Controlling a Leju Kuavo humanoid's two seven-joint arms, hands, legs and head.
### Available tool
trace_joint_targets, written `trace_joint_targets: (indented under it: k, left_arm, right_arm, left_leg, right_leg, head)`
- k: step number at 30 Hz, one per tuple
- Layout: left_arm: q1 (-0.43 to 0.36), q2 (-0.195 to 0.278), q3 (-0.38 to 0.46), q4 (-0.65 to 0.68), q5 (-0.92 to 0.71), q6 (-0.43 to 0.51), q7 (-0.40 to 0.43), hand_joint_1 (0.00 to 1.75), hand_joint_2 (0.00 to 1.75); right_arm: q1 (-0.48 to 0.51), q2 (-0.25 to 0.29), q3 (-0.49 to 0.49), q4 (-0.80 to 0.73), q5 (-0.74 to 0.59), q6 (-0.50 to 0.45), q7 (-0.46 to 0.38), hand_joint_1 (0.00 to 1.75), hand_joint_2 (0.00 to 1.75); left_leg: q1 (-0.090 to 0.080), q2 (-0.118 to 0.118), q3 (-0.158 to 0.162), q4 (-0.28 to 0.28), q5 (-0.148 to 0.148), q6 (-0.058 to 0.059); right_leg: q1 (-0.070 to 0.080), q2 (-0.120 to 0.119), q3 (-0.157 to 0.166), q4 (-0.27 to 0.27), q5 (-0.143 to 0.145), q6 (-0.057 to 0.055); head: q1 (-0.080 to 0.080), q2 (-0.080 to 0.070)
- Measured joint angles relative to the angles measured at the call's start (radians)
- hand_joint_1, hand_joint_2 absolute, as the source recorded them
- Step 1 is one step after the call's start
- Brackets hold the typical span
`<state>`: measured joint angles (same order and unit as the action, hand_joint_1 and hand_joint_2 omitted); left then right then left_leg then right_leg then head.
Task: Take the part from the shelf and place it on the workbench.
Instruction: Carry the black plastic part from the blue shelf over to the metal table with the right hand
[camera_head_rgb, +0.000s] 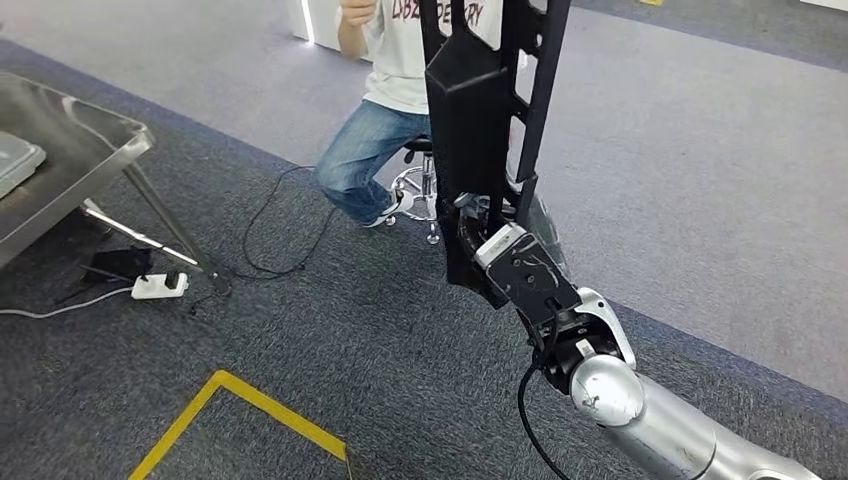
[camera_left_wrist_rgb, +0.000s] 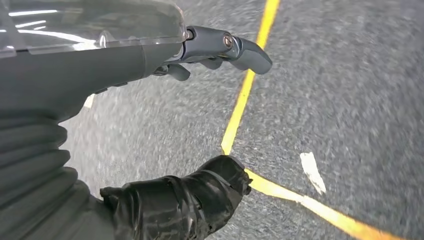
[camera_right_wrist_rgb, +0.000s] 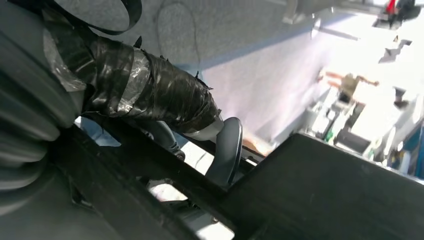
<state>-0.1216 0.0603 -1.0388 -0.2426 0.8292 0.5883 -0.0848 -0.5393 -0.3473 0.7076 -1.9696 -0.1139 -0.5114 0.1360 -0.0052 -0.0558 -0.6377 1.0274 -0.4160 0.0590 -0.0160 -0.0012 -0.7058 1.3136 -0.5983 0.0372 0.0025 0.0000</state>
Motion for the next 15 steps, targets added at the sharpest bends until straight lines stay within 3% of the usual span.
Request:
trace_joint_targets:
  k: [2, 4, 6, 8, 9, 10, 12, 14, 15]
  left_arm:
    - [0.000, 0.001, 0.000, 0.000, 0.005, 0.000, -0.006, 0.00, 1.75]
    - [0.001, 0.001, 0.000, 0.000, 0.006, 0.000, -0.010, 0.00, 1.75]
    - [0.001, 0.002, 0.000, 0.000, 0.006, 0.000, -0.011, 0.00, 1.75]
    - [0.004, 0.004, 0.000, 0.000, 0.007, 0.000, -0.010, 0.00, 1.75]
    - [0.007, 0.005, 0.000, 0.000, 0.007, 0.000, -0.010, 0.00, 1.75]
    - [0.009, 0.006, 0.000, 0.000, 0.007, -0.001, -0.009, 0.00, 1.75]
    - [0.006, 0.006, 0.000, 0.000, 0.007, -0.002, -0.009, 0.00, 1.75]
    - [0.004, 0.006, 0.001, 0.000, 0.008, -0.005, -0.008, 0.00, 1.75]
    - [0.004, 0.006, 0.001, 0.000, 0.008, -0.007, -0.008, 0.00, 1.75]
  right_arm:
    - [-0.001, -0.002, 0.000, 0.000, 0.003, 0.001, 0.003, 1.75, 1.75]
    - [-0.005, -0.004, 0.000, 0.000, 0.006, 0.002, 0.004, 1.75, 1.75]
    - [-0.009, -0.005, 0.000, 0.000, 0.006, 0.003, 0.006, 1.75, 1.75]
    - [-0.013, -0.005, 0.000, 0.000, 0.006, 0.004, 0.007, 1.75, 1.75]
    - [-0.014, -0.005, 0.000, 0.000, 0.006, 0.004, 0.008, 1.75, 1.75]
    - [-0.016, -0.005, 0.000, 0.000, 0.006, 0.005, 0.009, 1.75, 1.75]
    - [-0.017, -0.006, 0.000, 0.000, 0.005, 0.007, 0.011, 1.75, 1.75]
    - [-0.017, -0.006, 0.000, 0.001, 0.005, 0.008, 0.011, 1.75, 1.75]
    - [-0.017, -0.006, 0.000, 0.001, 0.005, 0.008, 0.012, 1.75, 1.75]
  left_leg:
    - [0.000, -0.032, 0.005, 0.004, -0.004, -0.002]
    - [0.001, -0.061, 0.005, 0.009, -0.008, -0.009]
    - [0.006, -0.085, -0.003, 0.010, -0.008, -0.021]
    - [0.012, -0.102, -0.010, 0.007, -0.005, -0.034]
    - [0.011, -0.085, -0.014, 0.014, -0.009, -0.038]
    - [0.009, -0.053, -0.026, 0.037, -0.023, -0.042]
    - [0.008, 0.021, -0.076, 0.141, -0.074, -0.050]
    - [0.014, 0.044, -0.137, 0.255, -0.113, -0.057]
    - [0.016, 0.047, -0.148, 0.272, -0.110, -0.061]
  right_leg:
    - [-0.001, 0.011, 0.027, -0.095, 0.079, -0.004]
    - [-0.005, 0.058, 0.077, -0.222, 0.137, -0.009]
    - [-0.004, 0.086, 0.098, -0.271, 0.144, -0.011]
    - [-0.002, 0.063, 0.106, -0.282, 0.147, -0.016]
    - [-0.002, 0.050, 0.111, -0.289, 0.148, -0.021]
    - [-0.004, 0.035, 0.118, -0.295, 0.150, -0.028]
    - [-0.001, 0.005, 0.127, -0.303, 0.149, -0.038]
    - [0.002, -0.025, 0.132, -0.303, 0.144, -0.042]
    - [0.002, -0.039, 0.134, -0.303, 0.141, -0.041]
  head:
    - [0.000, 0.000]
    - [-0.001, 0.000]
    - [-0.002, 0.000]
    - [-0.002, 0.000]
    - [-0.003, 0.000]
    - [-0.006, 0.000]
    - [-0.011, 0.000]
    - [-0.012, 0.000]
    - [-0.013, 0.000]
